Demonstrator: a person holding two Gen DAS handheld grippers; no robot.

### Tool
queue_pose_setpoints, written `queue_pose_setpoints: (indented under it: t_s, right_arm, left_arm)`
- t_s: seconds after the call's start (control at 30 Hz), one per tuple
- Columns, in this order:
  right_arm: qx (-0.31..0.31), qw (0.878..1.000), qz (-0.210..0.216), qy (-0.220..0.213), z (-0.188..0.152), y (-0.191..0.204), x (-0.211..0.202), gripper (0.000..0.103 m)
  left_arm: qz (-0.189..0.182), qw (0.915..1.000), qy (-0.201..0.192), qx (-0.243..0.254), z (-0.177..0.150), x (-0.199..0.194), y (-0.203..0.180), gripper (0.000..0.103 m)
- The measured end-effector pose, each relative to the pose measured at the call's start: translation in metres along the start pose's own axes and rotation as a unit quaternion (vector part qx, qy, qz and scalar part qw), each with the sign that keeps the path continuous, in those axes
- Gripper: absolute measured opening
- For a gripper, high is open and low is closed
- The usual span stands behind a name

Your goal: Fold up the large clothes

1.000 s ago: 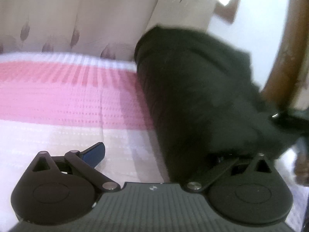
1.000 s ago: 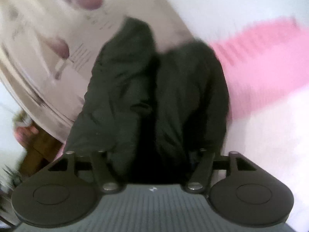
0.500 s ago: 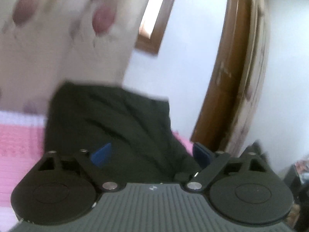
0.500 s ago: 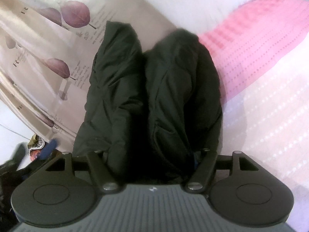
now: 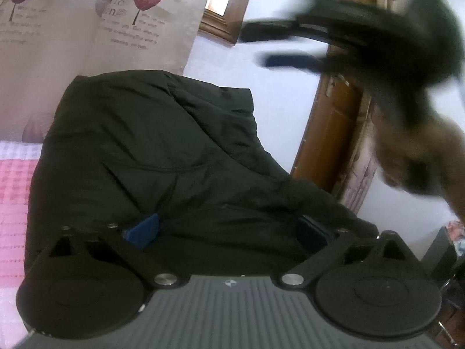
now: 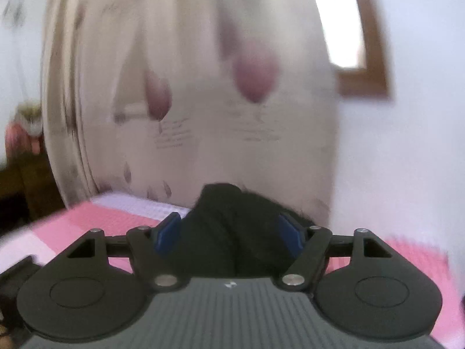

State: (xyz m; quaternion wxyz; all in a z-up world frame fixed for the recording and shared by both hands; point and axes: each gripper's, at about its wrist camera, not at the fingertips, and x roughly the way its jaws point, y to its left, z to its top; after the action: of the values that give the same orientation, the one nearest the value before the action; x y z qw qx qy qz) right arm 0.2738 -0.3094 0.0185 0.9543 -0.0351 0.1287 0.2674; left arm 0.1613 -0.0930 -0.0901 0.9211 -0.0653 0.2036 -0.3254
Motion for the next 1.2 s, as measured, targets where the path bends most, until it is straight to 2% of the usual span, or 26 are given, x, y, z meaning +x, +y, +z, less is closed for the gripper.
queue_pose_setpoints:
  t_s: [0.1,0.13,0.2,0.23,0.37,0.57,0.73,0.93,1.2]
  right_arm:
    - [-0.029,0.997,-0.042,0.053,-0.007,0.006,0.052,0.072]
    - [-0.030,0.995,-0.062,0.076,-0.017,0.001,0.067,0.069]
    - [-0.005,0.990,-0.085,0.115,-0.042,-0.015,0.084,0.064]
    - [0.019,0.989,-0.083,0.121,-0.055,-0.025,0.085,0.064]
    - [0.075,0.988,-0.073,0.110,-0.080,-0.042,0.085,0.064]
    - [0.144,0.985,-0.051,0.080,-0.112,-0.064,0.097,0.067]
    - [0.137,0.986,-0.047,0.082,-0.121,-0.065,0.105,0.071]
    - [0.116,0.986,-0.061,0.104,-0.121,-0.063,0.113,0.075]
    - [0.104,0.984,-0.083,0.117,-0.120,-0.060,0.116,0.082]
  left_arm:
    - [-0.003,1.0000,-0.004,0.005,-0.005,-0.004,-0.001,0.101]
    - [-0.004,1.0000,-0.006,0.007,-0.006,-0.004,0.000,0.101]
    - [-0.009,0.9998,-0.010,0.012,-0.009,-0.006,0.002,0.101]
    - [-0.016,0.9997,-0.011,0.015,-0.011,-0.008,0.003,0.102]
    - [-0.027,0.9991,-0.017,0.028,-0.017,-0.011,0.006,0.102]
    - [-0.040,0.9989,-0.022,0.005,-0.020,-0.016,0.017,0.098]
    - [-0.044,0.9990,-0.003,-0.004,-0.015,-0.008,0.020,0.097]
    - [-0.051,0.9983,0.025,-0.013,-0.011,-0.001,0.026,0.097]
    - [-0.035,0.9984,0.043,0.002,-0.009,0.006,0.022,0.098]
